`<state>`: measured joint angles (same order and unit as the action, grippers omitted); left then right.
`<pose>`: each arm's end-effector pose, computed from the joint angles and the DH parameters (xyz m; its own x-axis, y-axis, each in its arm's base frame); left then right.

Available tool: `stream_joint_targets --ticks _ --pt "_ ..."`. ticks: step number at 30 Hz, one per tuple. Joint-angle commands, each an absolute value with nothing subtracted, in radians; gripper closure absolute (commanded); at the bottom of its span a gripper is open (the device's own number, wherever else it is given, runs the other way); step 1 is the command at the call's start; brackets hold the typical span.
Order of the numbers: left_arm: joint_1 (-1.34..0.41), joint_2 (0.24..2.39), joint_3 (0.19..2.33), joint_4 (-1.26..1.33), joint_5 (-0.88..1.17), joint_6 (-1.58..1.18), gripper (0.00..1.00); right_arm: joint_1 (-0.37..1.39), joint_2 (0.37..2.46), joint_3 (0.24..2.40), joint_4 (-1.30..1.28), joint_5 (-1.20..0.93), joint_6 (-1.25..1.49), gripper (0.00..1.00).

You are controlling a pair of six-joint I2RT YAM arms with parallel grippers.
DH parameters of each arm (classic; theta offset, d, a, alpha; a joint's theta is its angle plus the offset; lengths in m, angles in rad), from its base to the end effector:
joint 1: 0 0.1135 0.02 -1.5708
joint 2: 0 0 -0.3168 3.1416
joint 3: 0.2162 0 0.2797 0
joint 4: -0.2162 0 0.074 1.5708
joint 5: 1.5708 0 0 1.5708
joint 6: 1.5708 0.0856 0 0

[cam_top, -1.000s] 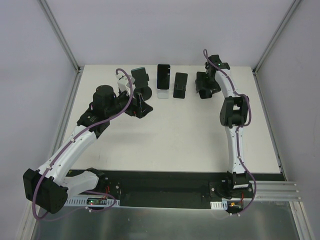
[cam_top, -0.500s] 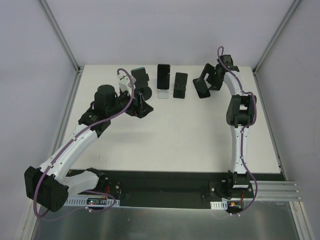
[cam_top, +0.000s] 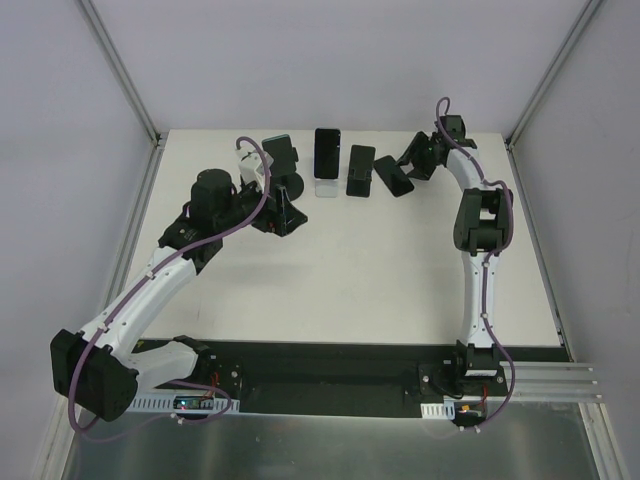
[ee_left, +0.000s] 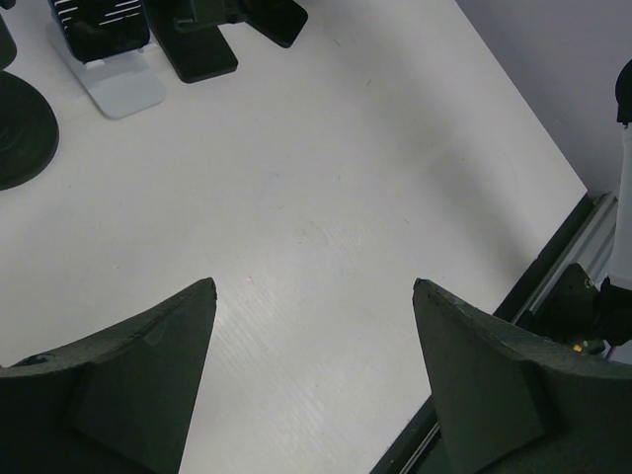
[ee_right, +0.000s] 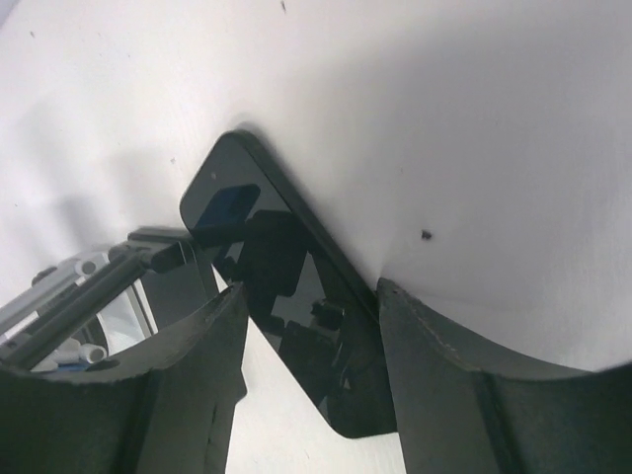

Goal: Place the phone on the phone stand

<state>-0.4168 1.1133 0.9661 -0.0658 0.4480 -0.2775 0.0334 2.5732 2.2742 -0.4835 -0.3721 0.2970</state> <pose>0.2656 -0.1581 0.3851 -0.3919 -0.0965 -0.9149 0.6703 0.6512 -0.3558 0.6733 0.0536 0.1525 -0.7583 0.2474 -0.6031 -0.0699 0.8889 0.4526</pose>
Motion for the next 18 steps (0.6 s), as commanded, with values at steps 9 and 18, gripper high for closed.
stream_joint_targets --ticks 9,18 --pt "-0.407 1.137 0.996 -0.032 0.505 -0.304 0.21 0.117 2.399 1.944 -0.578 -0.336 0.187 0.48" --pt "-0.405 1.134 0.997 -0.031 0.517 -0.313 0.21 0.169 2.267 1.809 -0.514 -0.173 0.181 0.16"
